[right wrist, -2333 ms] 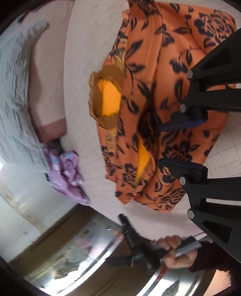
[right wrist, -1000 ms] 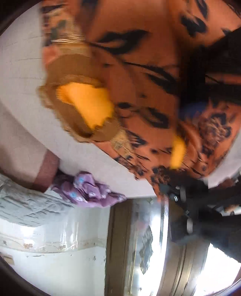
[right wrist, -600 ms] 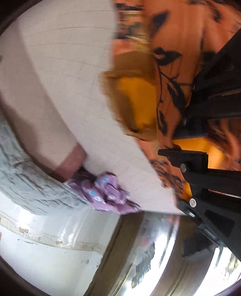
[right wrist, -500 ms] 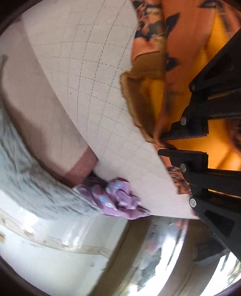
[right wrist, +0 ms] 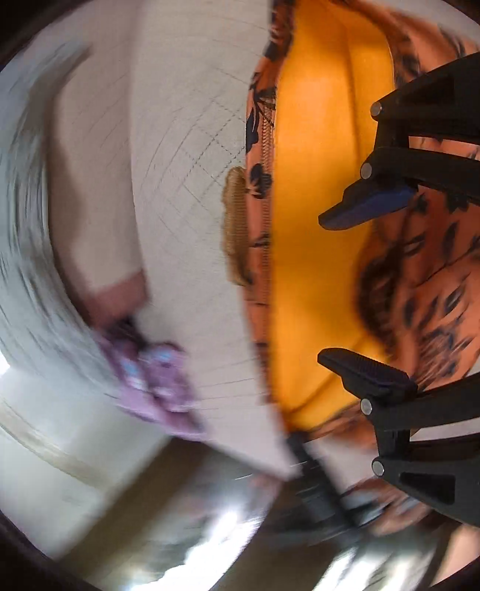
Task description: Fold small clothes
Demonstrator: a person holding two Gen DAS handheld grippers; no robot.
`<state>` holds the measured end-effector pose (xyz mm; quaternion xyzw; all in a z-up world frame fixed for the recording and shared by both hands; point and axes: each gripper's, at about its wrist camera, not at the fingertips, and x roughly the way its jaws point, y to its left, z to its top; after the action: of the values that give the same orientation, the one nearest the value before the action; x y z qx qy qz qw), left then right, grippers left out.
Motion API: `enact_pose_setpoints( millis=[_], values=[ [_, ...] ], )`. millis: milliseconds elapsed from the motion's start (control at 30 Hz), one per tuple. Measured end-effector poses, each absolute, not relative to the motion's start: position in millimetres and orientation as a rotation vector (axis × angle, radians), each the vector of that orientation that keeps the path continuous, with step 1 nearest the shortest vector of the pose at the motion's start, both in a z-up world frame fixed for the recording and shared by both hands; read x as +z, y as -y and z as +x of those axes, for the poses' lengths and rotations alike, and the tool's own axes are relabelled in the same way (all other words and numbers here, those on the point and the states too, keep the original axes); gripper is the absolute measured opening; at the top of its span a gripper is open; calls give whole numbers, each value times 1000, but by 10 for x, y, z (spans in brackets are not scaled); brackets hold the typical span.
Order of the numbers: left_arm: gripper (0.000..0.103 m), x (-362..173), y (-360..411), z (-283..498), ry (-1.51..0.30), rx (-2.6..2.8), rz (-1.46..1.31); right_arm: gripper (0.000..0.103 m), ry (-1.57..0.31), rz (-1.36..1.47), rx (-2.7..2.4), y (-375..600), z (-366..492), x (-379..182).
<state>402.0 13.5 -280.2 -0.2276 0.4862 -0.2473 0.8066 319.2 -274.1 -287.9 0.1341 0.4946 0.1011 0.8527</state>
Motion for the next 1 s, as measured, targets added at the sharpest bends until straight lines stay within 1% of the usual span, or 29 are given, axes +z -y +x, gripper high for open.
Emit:
enact_pose_setpoints(
  millis=[67, 100, 133, 167, 200, 233, 267, 367, 467, 533, 567, 667, 700, 733, 767, 800, 833, 867, 900, 967, 1000],
  values=[
    [35, -2807, -123, 4016, -1039, -532, -486, 69, -1062, 182, 204, 2655, 3173, -2926],
    [29, -2802, -120, 4018, -1035, -535, -482, 68, -1073, 144, 204, 2622, 3181, -2966],
    [20, -2798, -120, 4016, -1030, -538, -481, 59, -1097, 111, 210, 2607, 3204, -3023],
    [15, -2795, -123, 4019, -1024, -541, -484, 36, -1127, 79, 215, 2586, 3223, -3087],
    [10, -2795, -129, 4028, -1019, -548, -492, 27, -1152, 37, 207, 2561, 3248, -3149],
    [8, -2799, -139, 4039, -1015, -552, -501, 20, -1155, -3, 200, 2539, 3256, -3187],
    [8, -2802, -149, 4049, -1011, -550, -506, 5, -1148, -33, 192, 2526, 3258, -3192],
    [7, -2765, -205, 4058, -976, -540, -533, 4, -1082, -24, 115, 2590, 3304, -3105],
    [7, -2628, -298, 4032, -889, -521, -566, 3, -976, 104, 38, 2817, 3392, -2946],
    [8, -2551, -380, 4001, -829, -483, -580, 3, -955, 179, -1, 2956, 3474, -2960],
    [8, -2539, -405, 3993, -817, -469, -583, 3, -952, 210, -20, 2998, 3536, -2978],
    [15, -2580, -365, 4019, -864, -452, -542, 4, -944, 284, -86, 3156, 3672, -3163],
    [22, -2620, -317, 4033, -898, -440, -506, 4, -954, 341, -91, 3212, 3711, -3255],
    [34, -2656, -268, 4037, -928, -426, -474, 8, -966, 403, -79, 3265, 3734, -3310],
    [40, -2697, -224, 4040, -962, -409, -442, 8, -982, 457, -67, 3302, 3742, -3352],
    [50, -2756, -166, 4048, -1008, -382, -397, 8, -1001, 500, -63, 3346, 3742, -3393],
    [54, -2800, -133, 4052, -1033, -367, -373, 8, -1009, 535, -53, 3378, 3725, -3403],
    [54, -2836, -98, 4060, -1053, -352, -355, 8, -1006, 553, -43, 3397, 3674, -3395],
    [55, -2888, -73, 4065, -1079, -328, -326, 10, -997, 561, -42, 3433, 3615, -3356],
    [55, -2966, -60, 4063, -1106, -288, -280, 29, -948, 575, -48, 3538, 3439, -3238],
    [55, -3013, -58, 4059, -1114, -259, -249, 32, -912, 586, -49, 3601, 3335, -3163]
  ],
)
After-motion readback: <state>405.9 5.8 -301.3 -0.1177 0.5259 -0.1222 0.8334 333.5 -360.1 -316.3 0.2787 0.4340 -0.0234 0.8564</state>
